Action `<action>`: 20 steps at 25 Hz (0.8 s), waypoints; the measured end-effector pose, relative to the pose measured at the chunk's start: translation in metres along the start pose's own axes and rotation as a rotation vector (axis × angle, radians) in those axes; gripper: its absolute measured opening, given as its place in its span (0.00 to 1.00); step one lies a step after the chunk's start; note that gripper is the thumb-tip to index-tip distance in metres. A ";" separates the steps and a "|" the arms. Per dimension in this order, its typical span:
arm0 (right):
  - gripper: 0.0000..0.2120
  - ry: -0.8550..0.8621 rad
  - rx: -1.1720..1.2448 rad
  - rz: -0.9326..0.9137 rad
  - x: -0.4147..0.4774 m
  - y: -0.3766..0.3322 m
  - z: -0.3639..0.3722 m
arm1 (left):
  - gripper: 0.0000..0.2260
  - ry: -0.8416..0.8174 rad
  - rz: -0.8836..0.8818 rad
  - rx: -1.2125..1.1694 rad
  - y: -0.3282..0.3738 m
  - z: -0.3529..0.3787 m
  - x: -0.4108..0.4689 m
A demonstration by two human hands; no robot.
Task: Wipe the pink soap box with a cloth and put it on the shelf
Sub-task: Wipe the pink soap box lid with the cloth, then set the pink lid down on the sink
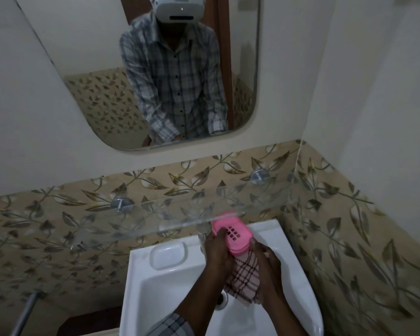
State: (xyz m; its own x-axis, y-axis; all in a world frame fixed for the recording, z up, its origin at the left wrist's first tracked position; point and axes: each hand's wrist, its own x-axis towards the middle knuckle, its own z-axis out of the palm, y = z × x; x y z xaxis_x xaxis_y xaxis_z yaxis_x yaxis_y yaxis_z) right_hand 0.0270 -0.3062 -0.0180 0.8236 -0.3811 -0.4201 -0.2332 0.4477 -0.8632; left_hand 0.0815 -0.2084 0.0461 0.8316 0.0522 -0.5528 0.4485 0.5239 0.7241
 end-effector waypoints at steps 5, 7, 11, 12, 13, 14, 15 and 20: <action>0.07 0.051 -0.196 -0.088 0.004 0.008 -0.005 | 0.07 -0.008 0.128 0.344 -0.014 -0.016 0.000; 0.08 0.136 -0.233 -0.096 0.005 0.010 -0.007 | 0.13 -0.239 0.130 0.512 -0.011 -0.021 -0.010; 0.14 0.170 -0.274 -0.059 0.008 0.012 -0.005 | 0.44 -0.431 0.061 1.012 -0.014 -0.044 -0.019; 0.13 0.171 -0.280 -0.035 0.010 0.013 -0.004 | 0.46 -0.388 0.001 1.055 -0.014 -0.049 -0.020; 0.13 0.174 -0.279 -0.015 0.013 0.013 -0.003 | 0.42 -0.348 -0.049 1.059 -0.013 -0.052 -0.019; 0.12 0.173 -0.278 -0.001 0.016 0.014 -0.003 | 0.33 -0.319 -0.075 1.032 -0.011 -0.054 -0.018; 0.12 0.170 -0.288 0.002 0.018 0.014 -0.002 | 0.23 -0.295 -0.089 0.979 -0.010 -0.054 -0.018; 0.10 0.198 -0.309 -0.067 0.055 -0.013 -0.017 | 0.10 -0.268 -0.218 0.718 -0.001 -0.082 -0.030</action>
State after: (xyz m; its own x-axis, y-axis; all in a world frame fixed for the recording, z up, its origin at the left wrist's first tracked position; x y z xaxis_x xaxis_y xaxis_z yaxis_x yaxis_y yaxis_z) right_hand 0.0663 -0.3472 -0.0343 0.7335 -0.5635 -0.3801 -0.3525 0.1627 -0.9216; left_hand 0.0294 -0.1407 0.0284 0.7103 -0.2422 -0.6609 0.6359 -0.1817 0.7500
